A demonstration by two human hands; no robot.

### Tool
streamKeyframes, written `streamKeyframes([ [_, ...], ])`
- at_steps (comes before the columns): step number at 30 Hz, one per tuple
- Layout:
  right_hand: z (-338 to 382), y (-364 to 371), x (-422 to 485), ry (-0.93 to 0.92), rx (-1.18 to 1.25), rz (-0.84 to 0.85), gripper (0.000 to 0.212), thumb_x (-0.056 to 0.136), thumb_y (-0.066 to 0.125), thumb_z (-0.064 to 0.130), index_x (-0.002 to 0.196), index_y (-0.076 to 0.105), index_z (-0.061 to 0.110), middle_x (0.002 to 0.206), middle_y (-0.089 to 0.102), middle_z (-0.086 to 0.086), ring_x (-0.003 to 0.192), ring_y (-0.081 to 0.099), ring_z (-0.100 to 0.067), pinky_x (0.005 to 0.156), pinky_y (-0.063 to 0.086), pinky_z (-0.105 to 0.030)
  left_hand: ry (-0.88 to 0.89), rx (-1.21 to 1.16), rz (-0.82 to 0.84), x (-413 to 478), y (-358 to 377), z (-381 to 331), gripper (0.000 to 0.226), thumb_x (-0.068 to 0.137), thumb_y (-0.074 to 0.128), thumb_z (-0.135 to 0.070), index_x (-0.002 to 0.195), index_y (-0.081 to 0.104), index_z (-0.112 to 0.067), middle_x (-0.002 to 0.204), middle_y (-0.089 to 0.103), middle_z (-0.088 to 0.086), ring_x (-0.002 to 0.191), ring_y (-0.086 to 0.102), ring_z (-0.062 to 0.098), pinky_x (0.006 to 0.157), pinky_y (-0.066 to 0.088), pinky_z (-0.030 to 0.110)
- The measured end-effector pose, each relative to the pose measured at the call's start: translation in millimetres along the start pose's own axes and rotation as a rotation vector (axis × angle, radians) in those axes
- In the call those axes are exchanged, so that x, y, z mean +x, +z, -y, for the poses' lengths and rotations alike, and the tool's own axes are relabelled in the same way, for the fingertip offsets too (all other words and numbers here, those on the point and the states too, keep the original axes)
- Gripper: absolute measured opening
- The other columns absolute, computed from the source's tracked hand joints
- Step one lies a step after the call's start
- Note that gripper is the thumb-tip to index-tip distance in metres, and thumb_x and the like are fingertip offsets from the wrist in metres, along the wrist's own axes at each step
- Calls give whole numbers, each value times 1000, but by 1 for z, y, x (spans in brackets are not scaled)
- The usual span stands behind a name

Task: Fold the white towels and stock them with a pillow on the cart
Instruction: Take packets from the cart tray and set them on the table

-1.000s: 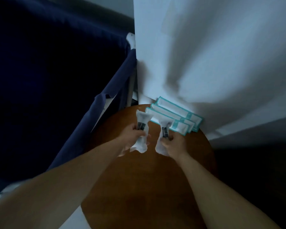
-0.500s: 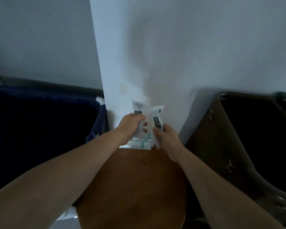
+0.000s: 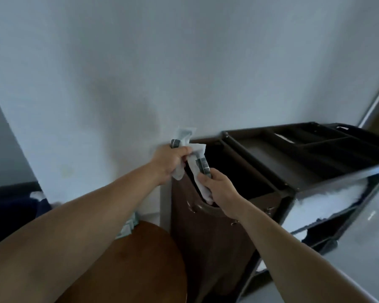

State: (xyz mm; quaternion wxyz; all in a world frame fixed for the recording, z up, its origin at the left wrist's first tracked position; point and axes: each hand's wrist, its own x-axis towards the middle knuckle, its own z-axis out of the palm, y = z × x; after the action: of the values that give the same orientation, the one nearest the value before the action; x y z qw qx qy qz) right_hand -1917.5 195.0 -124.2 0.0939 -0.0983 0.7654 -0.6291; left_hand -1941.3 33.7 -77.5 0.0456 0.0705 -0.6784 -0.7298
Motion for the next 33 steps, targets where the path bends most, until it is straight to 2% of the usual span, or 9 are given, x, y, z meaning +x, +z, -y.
streamKeyframes([
  [4,-1,-94,-34,-23,46,-211,39,70,61,57,83,53,21,56,50,6,47,44,-12,47,36,-29,4,-67,43,-6,112,-10,14,85,73,-9,76,63,-8,64,62,6,52,57,17,50,45,24],
  [7,-14,-175,-57,-44,106,-340,28,89,58,44,80,50,18,62,48,-1,45,43,-12,43,34,-28,-34,-154,107,-13,202,-10,8,85,75,-10,85,67,-7,78,69,11,60,65,19,55,52,26],
  [10,-29,-263,-84,-28,-35,-419,24,99,55,37,81,52,20,73,54,0,56,50,-12,49,41,-28,-78,-211,217,-23,293,-5,16,87,72,-8,101,68,-2,99,72,19,84,69,31,76,56,38],
  [14,-45,-360,-119,7,-360,-479,36,99,56,33,67,49,18,66,52,2,59,46,-14,51,38,-21,-65,-131,309,-37,393,6,10,85,74,-11,88,66,-6,98,67,21,88,63,33,92,54,50],
  [16,-49,-399,-132,21,-415,-500,38,99,57,30,65,47,16,61,49,4,54,42,-11,43,31,-11,-70,-116,337,-39,435,11,11,85,75,-12,86,65,-8,95,67,19,86,64,32,91,54,52],
  [19,-57,-444,-146,29,-355,-517,33,98,62,26,68,54,15,60,54,7,54,48,-8,48,38,-12,-77,-97,362,-36,487,18,12,85,75,-11,82,64,-9,91,67,18,83,64,31,82,55,45],
  [25,-81,-514,-132,79,-190,-637,22,95,67,23,92,70,1,80,68,-9,74,61,-21,83,57,-45,-79,-61,411,5,571,33,12,82,78,-12,81,67,-9,88,69,14,79,65,27,72,54,33],
  [30,-89,-583,-96,120,-268,-754,19,94,68,26,87,73,8,84,73,-9,74,66,-19,80,59,-38,-152,-85,500,58,638,33,20,84,78,-26,89,67,-9,80,68,7,69,65,19,67,54,29],
  [33,-93,-626,-73,136,-259,-802,19,93,69,25,86,71,7,77,70,-5,69,63,-15,71,57,-28,-289,-225,641,92,665,30,24,91,64,-28,91,61,-5,74,59,9,66,58,19,69,53,32],
])
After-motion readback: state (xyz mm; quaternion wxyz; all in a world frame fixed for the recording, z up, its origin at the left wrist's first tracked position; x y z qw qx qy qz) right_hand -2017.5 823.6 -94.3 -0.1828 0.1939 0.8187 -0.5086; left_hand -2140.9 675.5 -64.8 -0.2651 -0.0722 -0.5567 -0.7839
